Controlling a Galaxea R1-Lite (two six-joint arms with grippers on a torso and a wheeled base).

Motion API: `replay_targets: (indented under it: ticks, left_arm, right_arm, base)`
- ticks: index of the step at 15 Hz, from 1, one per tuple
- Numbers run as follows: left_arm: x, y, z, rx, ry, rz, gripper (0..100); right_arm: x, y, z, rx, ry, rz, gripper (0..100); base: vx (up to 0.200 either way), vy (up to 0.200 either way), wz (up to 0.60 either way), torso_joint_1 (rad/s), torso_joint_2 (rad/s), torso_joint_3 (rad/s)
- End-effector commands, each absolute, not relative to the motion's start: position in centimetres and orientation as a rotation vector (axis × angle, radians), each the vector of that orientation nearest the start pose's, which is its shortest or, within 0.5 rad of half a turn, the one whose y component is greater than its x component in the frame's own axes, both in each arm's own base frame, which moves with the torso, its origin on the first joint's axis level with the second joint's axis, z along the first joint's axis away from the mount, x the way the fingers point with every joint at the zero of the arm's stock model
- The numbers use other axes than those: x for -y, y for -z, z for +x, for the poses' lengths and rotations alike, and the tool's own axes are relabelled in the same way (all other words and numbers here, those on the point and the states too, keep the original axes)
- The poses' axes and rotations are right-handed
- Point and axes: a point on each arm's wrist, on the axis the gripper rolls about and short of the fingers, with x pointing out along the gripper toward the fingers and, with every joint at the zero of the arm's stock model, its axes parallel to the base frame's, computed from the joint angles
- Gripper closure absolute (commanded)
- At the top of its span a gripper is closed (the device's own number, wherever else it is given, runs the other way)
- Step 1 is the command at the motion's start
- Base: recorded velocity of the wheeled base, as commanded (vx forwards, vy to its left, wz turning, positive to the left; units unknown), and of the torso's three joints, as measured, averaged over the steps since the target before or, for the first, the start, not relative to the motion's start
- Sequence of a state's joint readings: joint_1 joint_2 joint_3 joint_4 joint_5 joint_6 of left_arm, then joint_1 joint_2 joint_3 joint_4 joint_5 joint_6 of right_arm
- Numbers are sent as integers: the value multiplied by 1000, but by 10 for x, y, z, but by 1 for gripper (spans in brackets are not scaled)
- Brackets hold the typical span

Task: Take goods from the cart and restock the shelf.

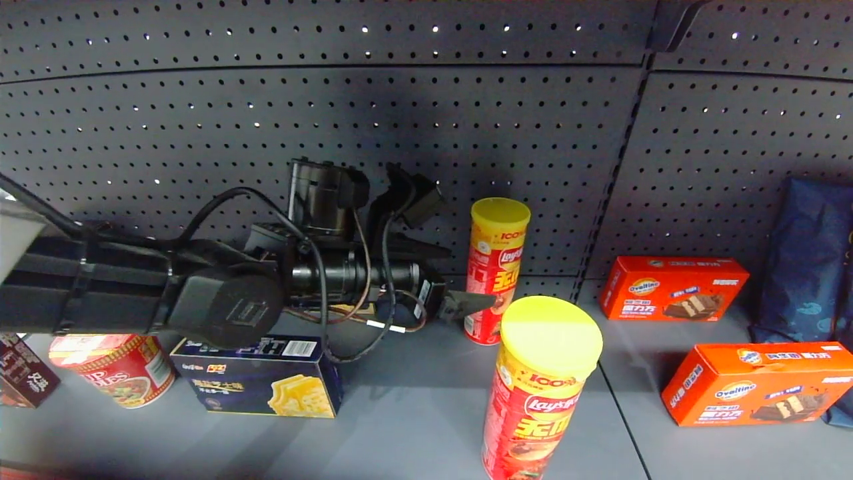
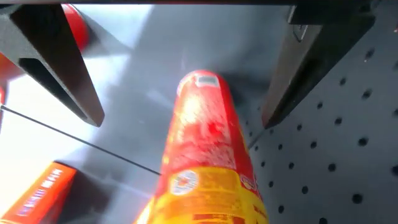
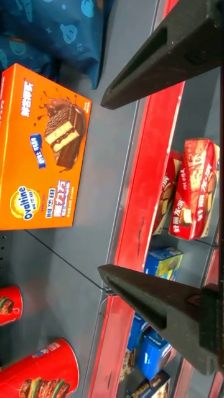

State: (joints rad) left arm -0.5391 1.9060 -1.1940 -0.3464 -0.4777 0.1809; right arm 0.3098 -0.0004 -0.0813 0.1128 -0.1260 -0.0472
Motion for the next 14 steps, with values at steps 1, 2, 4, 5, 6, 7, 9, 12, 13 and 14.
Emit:
replay_targets:
  ticks: [1,2,4,5,6,7,9,12,13,14]
  left_arm:
    - [177,-212,289,-248,1015,173,0]
    - [170,-216,280,-243,1010,171,0]
    - [155,-224,263,-223,994,168,0]
    - [148,-231,251,-205,990,163,0]
    - [142,-235,239,-200,989,151,0]
    - [137,-236,230,-202,988,145,0]
    - [122,-235,204,-233,969,149,0]
    - [102,-239,163,-251,915,174,0]
    - [98,-233,149,-253,922,179,0]
    - [93,-231,141,-249,915,181,0]
  right_arm:
    - [12,-86,-27,-26,-185,-54,0]
    - [12,-86,-27,-26,-185,-54,0]
    - [12,-86,-27,-28,-188,-58,0]
    - [11,-86,-28,-26,-202,-59,0]
    - [11,-86,-27,-26,-208,-60,0]
    - [11,-86,-27,-27,-208,-63,0]
    - [11,-86,-27,-26,-205,-59,0]
    - [11,-86,-27,-25,-217,-63,0]
    - [11,-86,-27,-24,-214,-61,0]
    - [12,-93,-30,-5,-221,-62,0]
  base:
    - [0,0,0,0,0,0]
    - [0,0,0,0,0,0]
    - [0,0,0,0,0,0]
    - [0,0,0,0,0,0]
    - [0,0,0,0,0,0]
    - [0,0,0,0,0,0]
    - [0,0,0,0,0,0]
    - [0,0,0,0,0,0]
    - [0,0,0,0,0,0]
    - [0,0,0,0,0,0]
